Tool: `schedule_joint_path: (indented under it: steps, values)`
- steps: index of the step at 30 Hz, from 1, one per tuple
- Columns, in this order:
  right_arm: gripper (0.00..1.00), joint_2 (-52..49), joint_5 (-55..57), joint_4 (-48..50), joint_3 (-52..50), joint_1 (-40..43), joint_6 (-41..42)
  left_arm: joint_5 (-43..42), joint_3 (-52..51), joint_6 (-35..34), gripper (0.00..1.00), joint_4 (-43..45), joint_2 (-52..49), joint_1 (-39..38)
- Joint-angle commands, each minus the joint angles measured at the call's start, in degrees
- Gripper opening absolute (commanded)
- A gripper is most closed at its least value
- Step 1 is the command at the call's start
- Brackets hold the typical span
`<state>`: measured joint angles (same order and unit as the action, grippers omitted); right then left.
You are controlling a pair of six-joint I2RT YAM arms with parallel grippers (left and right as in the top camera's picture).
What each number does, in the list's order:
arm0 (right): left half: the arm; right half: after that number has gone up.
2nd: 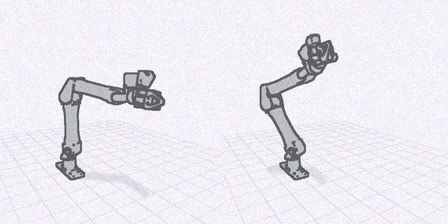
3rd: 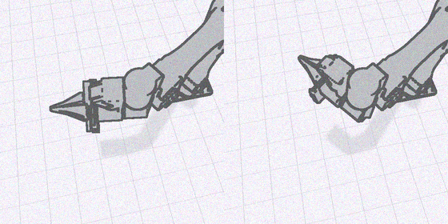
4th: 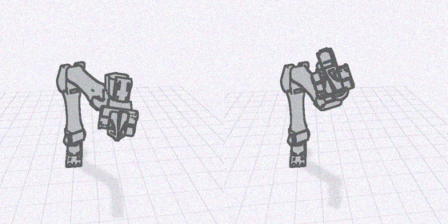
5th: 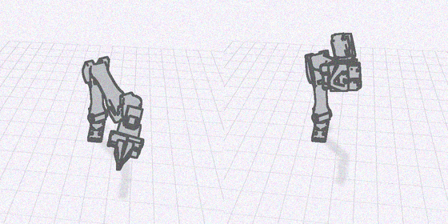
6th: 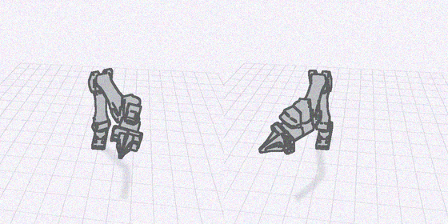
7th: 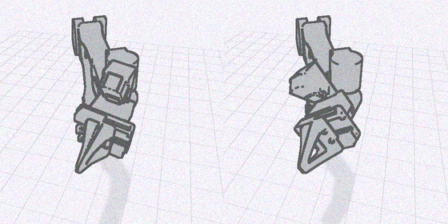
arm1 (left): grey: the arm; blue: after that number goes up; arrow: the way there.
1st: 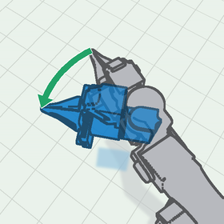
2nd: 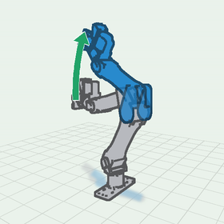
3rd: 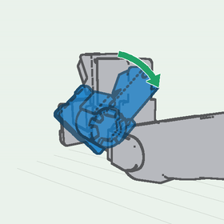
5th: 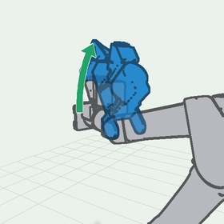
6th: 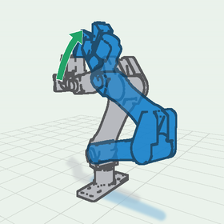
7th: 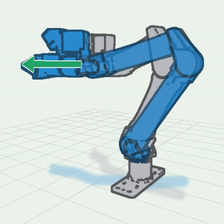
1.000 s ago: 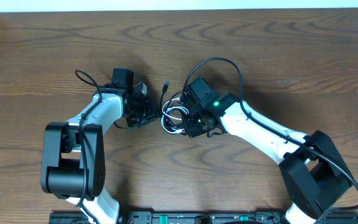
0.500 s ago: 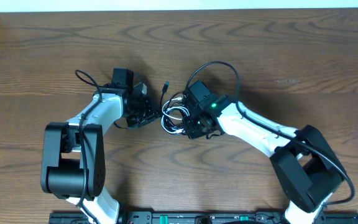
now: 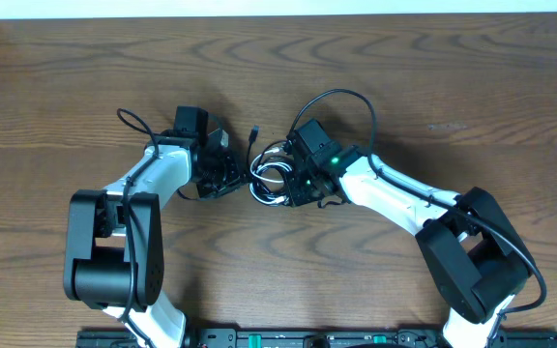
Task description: Untangle cables
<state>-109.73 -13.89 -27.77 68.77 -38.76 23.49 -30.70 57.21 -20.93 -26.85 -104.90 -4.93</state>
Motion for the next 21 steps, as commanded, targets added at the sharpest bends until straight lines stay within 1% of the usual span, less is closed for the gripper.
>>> schedule_joint_path:
  steps: [1,7,11,13,17,19,21]
  values:
    - [0.01,-0.13,-0.2,0.11,-0.15,-0.35,0.33,2.62,-0.35,0.33,0.36,-0.96,-0.74,0.11]
    - [0.01,-0.13,-0.17,-0.24,-0.15,-0.33,0.7,2.64,-0.33,0.35,0.36,-0.96,-0.59,0.26]
    - [0.01,0.0,-0.22,0.81,0.35,-0.09,0.24,2.64,-0.04,0.37,0.37,-2.64,1.7,2.21]
    - [0.01,0.2,-1.09,0.11,1.55,0.57,0.13,2.64,-0.07,0.9,0.4,-3.61,3.52,3.72]
    - [0.01,0.46,-6.43,-0.81,4.31,2.12,-0.39,2.16,-0.07,2.82,0.55,-5.09,5.64,4.9]
    - [0.01,0.46,-9.84,-0.66,5.46,2.75,-0.33,-0.66,-0.07,4.57,0.59,-5.05,5.7,4.85]
    - [0.01,0.46,-11.61,-0.04,5.9,3.21,0.55,-2.1,-0.09,5.05,0.6,-5.14,5.68,4.72]
